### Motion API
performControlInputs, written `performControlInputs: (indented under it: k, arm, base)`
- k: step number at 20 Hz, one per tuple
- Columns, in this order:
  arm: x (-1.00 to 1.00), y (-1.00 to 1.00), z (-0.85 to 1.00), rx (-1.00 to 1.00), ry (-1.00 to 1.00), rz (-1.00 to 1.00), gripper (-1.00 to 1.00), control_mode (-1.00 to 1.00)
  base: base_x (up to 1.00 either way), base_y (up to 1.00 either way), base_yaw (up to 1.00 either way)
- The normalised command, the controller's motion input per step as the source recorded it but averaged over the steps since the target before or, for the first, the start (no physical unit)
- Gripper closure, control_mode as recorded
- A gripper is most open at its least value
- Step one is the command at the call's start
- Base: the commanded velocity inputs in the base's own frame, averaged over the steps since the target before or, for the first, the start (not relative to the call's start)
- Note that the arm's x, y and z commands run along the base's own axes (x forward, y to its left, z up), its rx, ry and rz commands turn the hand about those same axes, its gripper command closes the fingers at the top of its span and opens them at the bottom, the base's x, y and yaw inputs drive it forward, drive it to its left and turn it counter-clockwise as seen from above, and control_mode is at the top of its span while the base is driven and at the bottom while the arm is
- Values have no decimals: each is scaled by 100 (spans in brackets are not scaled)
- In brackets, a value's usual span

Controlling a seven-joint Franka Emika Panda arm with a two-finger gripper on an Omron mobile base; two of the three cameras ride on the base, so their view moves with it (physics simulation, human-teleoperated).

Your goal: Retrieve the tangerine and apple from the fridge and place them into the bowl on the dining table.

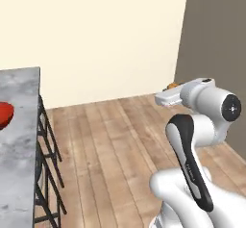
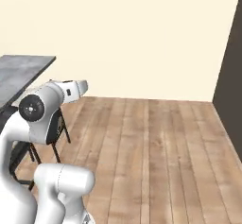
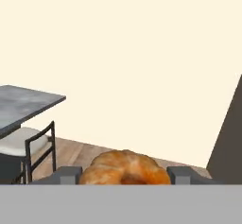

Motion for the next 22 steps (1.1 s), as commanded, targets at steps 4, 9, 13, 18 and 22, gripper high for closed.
performControlInputs:
  k: [4, 9, 13, 18, 22]
  arm:
    - [0, 0, 0, 0, 0, 0, 100, 100]
    - [0, 0, 0, 0, 0, 0, 100, 100]
    - [0, 0, 0, 0, 0, 0, 100, 100]
    - [0, 0, 0, 0, 0, 0, 100, 100]
    - [0, 0, 0, 0, 0, 0, 100, 100]
  base:
    - [6, 0, 79]
    - [44, -31, 75]
    - [77, -73, 57]
    - [72, -91, 50]
    - [77, -30, 57]
